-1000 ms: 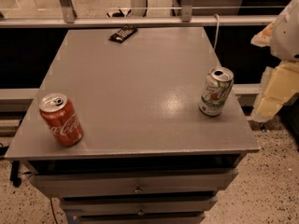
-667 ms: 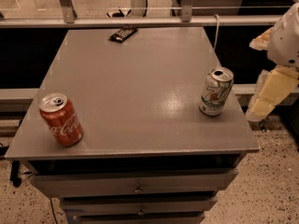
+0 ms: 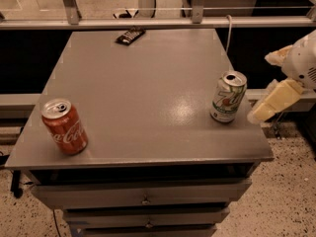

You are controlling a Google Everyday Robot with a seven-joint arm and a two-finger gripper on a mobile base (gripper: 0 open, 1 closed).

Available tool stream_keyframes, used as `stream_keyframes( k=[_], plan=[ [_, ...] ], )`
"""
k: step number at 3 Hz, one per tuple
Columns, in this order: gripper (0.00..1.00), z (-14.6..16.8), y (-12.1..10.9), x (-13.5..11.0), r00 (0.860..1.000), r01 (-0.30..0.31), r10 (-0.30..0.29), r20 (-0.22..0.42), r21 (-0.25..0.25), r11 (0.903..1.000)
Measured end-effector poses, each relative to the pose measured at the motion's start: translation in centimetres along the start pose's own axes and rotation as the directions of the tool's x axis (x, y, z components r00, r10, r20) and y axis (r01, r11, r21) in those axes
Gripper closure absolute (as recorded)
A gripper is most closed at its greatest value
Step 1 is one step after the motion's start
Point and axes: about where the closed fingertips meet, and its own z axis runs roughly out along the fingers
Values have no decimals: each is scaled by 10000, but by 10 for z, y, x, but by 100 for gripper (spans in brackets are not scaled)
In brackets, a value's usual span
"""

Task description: Move 7up can near rxbar chocolate

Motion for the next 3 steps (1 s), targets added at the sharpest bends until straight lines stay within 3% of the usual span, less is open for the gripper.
stream_keyframes(
  k=[1, 2, 3],
  plan=[
    [0, 18, -7, -3, 9825, -823, 849, 1657, -229, 9963],
    [0, 31, -3, -23, 9279, -1415, 1609, 3364, -816, 9866],
    [18, 43, 4, -37, 8779, -1551, 1859, 4413, -1054, 9823]
  ],
)
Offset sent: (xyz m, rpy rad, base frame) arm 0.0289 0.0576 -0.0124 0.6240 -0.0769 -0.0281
